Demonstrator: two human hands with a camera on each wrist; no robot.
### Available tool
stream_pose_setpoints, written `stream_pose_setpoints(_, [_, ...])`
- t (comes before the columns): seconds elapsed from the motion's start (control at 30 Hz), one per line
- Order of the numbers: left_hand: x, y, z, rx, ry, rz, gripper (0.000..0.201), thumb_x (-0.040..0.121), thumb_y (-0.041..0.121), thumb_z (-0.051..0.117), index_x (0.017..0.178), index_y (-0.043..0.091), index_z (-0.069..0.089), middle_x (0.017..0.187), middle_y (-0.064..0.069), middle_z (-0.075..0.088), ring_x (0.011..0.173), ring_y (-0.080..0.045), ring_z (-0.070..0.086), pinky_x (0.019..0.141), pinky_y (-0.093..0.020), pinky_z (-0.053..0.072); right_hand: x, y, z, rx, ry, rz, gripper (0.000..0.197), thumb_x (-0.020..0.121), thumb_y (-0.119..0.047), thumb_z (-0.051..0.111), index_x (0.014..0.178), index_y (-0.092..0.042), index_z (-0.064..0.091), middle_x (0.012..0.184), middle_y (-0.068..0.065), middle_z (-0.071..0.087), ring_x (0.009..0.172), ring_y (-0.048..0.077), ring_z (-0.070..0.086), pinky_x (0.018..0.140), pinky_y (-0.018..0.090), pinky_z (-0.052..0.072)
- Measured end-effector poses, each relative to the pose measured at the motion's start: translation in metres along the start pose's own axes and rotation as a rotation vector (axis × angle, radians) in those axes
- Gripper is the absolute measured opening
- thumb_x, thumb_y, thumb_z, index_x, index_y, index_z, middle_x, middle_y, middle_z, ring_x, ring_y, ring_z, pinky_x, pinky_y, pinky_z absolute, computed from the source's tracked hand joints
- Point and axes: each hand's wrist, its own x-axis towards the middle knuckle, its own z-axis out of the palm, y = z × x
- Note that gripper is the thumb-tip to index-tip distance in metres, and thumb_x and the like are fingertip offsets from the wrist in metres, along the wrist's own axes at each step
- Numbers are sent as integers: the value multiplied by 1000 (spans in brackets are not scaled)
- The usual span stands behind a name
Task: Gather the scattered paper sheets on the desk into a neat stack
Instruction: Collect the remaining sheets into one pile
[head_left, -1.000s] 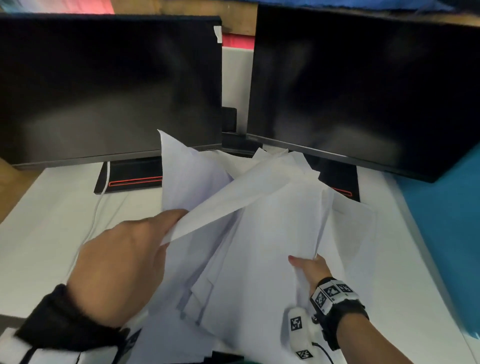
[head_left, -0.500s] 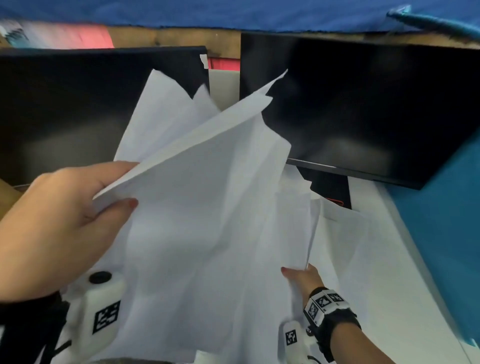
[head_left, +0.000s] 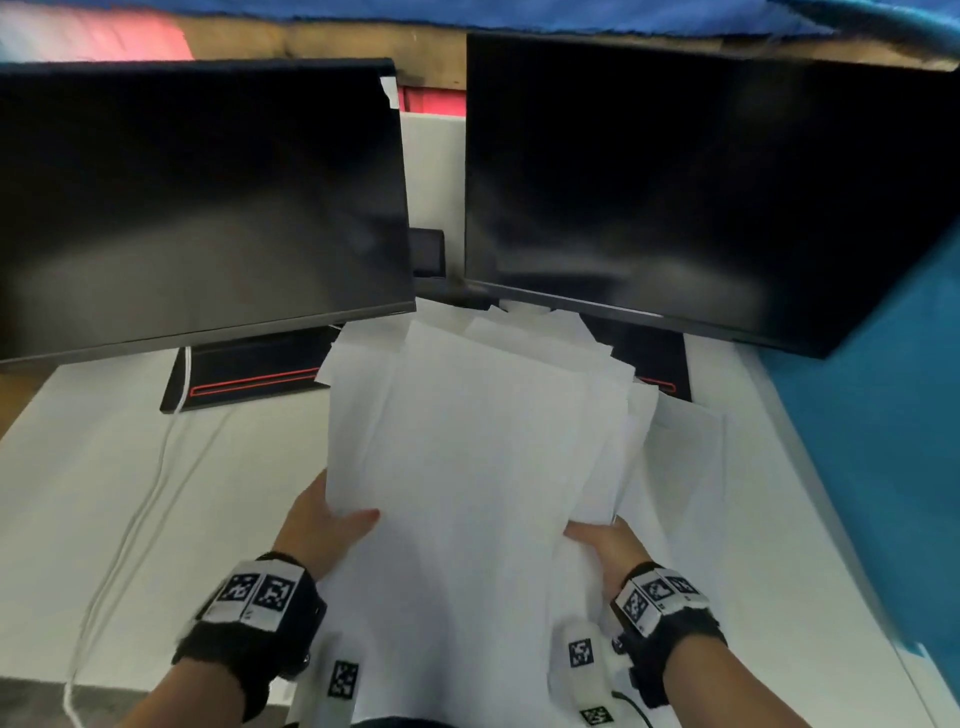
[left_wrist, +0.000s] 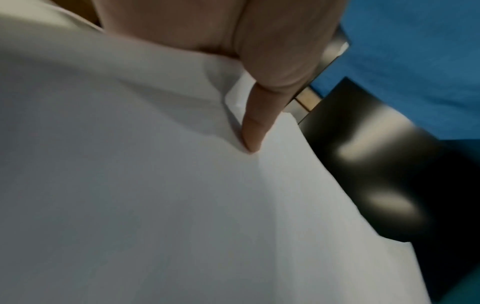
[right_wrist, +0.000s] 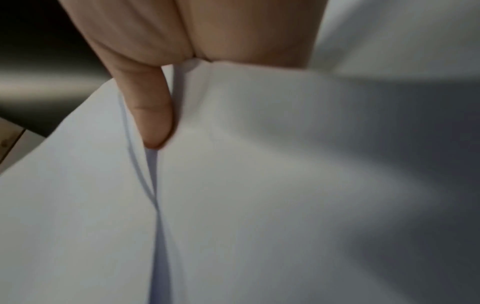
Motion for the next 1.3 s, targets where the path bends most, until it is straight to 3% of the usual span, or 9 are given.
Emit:
stream_pose_setpoints(0.13, [8, -15, 2, -189, -110, -125, 79, 38, 29, 78, 112, 6, 61, 105, -20, 69, 94, -37, 66, 88, -54, 51, -7, -1, -2, 82, -118, 7, 41, 53, -1, 64, 93, -6, 66, 72, 7, 75, 76, 28, 67, 68, 36, 53])
stream_pose_setpoints(0.27, [10, -8, 0, -370, -252, -191, 75, 49, 23, 79, 119, 9, 58, 107, -19, 70, 93, -36, 67, 76, -44, 55, -13, -3, -6, 112, -193, 30, 40, 53, 0, 60, 92, -6, 68, 76, 12, 74, 68, 28, 70, 65, 36, 54])
stream_pose_setpoints(0.43, [17, -14, 8, -317, -254, -167, 90, 29, 47, 87, 108, 12, 65, 108, -15, 70, 103, -36, 63, 99, -53, 43, -25, -8, -7, 107, -206, 41, 44, 47, -13, 68, 92, -7, 68, 67, 9, 73, 68, 29, 68, 65, 34, 50])
stream_pose_setpoints(0.57, [17, -18, 10, -390, -312, -220, 87, 12, 36, 91, 90, 6, 69, 87, -15, 75, 76, -28, 71, 76, -38, 53, -44, -22, -3, 287, -115, -8, 37, 92, -47, 38, 91, -21, 65, 70, 0, 75, 64, 18, 71, 49, 25, 53])
stream_pose_setpoints(0.7, [20, -24, 10, -483, -335, -258, 81, 31, 27, 88, 104, 0, 65, 79, -14, 75, 66, -26, 72, 67, -35, 51, -39, -23, -1, 246, 1, -13, 57, 91, -59, 25, 130, -24, 46, 130, 8, 55, 120, 28, 50, 101, 38, 35])
stream_pose_setpoints(0.83, [17, -17, 11, -478, -371, -267, 91, 19, 35, 91, 100, 3, 66, 78, -16, 75, 64, -29, 71, 57, -34, 55, -25, -23, 0, 92, 42, -71, 72, 85, -64, 38, 143, -22, 30, 138, -3, 40, 135, 22, 33, 111, 36, 22])
stream_pose_setpoints(1.07, [21, -11, 8, -500, -340, -299, 69, 45, 34, 82, 105, 4, 67, 86, -17, 73, 81, -35, 66, 72, -39, 50, -7, -49, -11, -25, 68, -119, 50, 91, -52, 38, 120, -16, 59, 117, 5, 65, 108, 23, 60, 104, 40, 41])
stream_pose_setpoints(1.2, [18, -5, 12, -385, -360, -211, 97, 16, 39, 91, 103, 4, 68, 94, -17, 74, 87, -34, 68, 76, -39, 53, -7, -64, -10, -227, -78, -159, 32, 97, -29, 39, 75, -16, 60, 55, -8, 62, 55, 11, 56, 51, 20, 45])
stream_pose_setpoints(1.3, [20, -4, 18, -302, -331, -142, 89, 12, 43, 91, 91, 7, 71, 85, -13, 76, 76, -27, 71, 69, -35, 54, -10, -70, 5, -279, -114, -136, 30, 96, -35, 38, 93, -16, 62, 79, -1, 66, 75, 18, 58, 73, 29, 48])
